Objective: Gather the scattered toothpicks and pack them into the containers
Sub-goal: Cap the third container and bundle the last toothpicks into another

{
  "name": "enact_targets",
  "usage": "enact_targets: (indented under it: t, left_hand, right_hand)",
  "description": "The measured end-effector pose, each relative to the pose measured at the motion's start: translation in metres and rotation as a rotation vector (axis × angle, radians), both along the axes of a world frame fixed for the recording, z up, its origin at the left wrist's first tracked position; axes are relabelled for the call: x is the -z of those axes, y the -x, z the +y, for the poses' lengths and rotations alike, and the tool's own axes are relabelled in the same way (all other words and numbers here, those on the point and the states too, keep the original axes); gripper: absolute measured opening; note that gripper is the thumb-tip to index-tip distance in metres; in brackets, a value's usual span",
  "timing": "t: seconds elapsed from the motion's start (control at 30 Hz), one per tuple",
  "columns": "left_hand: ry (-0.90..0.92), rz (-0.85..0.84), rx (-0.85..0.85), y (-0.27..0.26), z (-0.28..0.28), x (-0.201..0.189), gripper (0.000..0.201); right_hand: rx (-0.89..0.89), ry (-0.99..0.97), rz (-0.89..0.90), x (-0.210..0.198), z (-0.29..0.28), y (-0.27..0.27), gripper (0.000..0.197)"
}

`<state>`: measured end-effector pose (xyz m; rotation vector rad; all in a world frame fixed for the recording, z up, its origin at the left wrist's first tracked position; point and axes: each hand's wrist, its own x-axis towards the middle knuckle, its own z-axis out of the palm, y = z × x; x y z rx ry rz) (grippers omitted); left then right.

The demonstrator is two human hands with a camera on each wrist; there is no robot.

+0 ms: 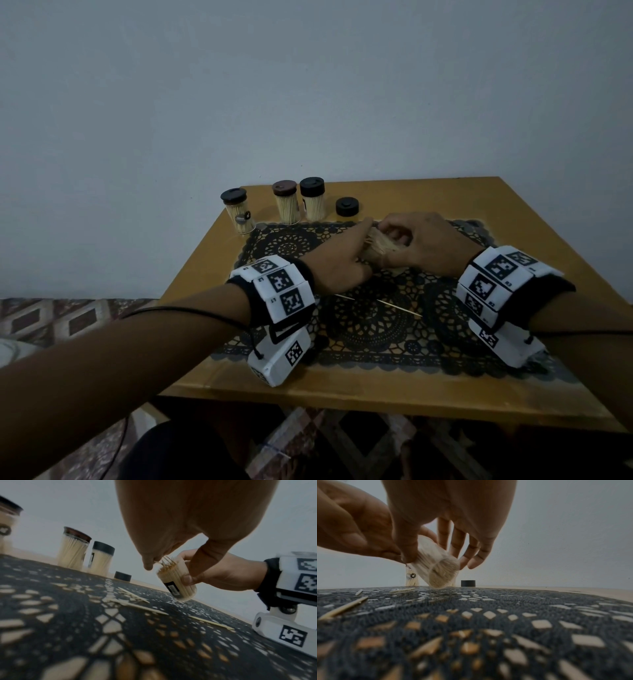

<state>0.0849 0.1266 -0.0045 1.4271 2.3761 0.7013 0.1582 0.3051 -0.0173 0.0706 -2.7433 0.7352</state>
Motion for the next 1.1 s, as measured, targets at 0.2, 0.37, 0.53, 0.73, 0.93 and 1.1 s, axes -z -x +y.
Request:
enact_targets:
  t: [0.2, 0.37, 0.53, 0.73, 0.93, 1.1]
  left_hand:
    - [-0.111, -0.273, -0.008, -0.001, 0.011, 0.004, 0.088]
    - [-0.255, 0.058, -0.205, 0.006, 0.0, 0.001, 0.044]
    - [-0.085, 0.022, -0.12, 0.01, -0.007, 0.006, 0.033]
    - [-0.045, -0.105, -0.13, 0.012, -0.004, 0.006, 0.027]
    - [-0.201, -0.151, -0.194, 0.011, -0.002, 0.01, 0.017]
    - [-0.234, 0.127, -0.22, 0.014, -0.001, 0.011, 0.008]
  right_hand:
    - [-0.072, -0.004, 0.027, 0.004, -0.004, 0.002, 0.026]
    - [0.005, -0.011, 0.033, 0.003, 0.002, 0.002, 0.038]
    - [0.02, -0.055, -0.017, 0.002, 0.002, 0.002, 0.046]
    - [0.012, -0.088, -0.026, 0.002, 0.002, 0.003, 0.045]
    - [-0.007, -0.062, -0.033, 0.001, 0.0, 0.001, 0.046]
    - [-0.046, -0.016, -0.066, 0.0, -0.002, 0.0, 0.048]
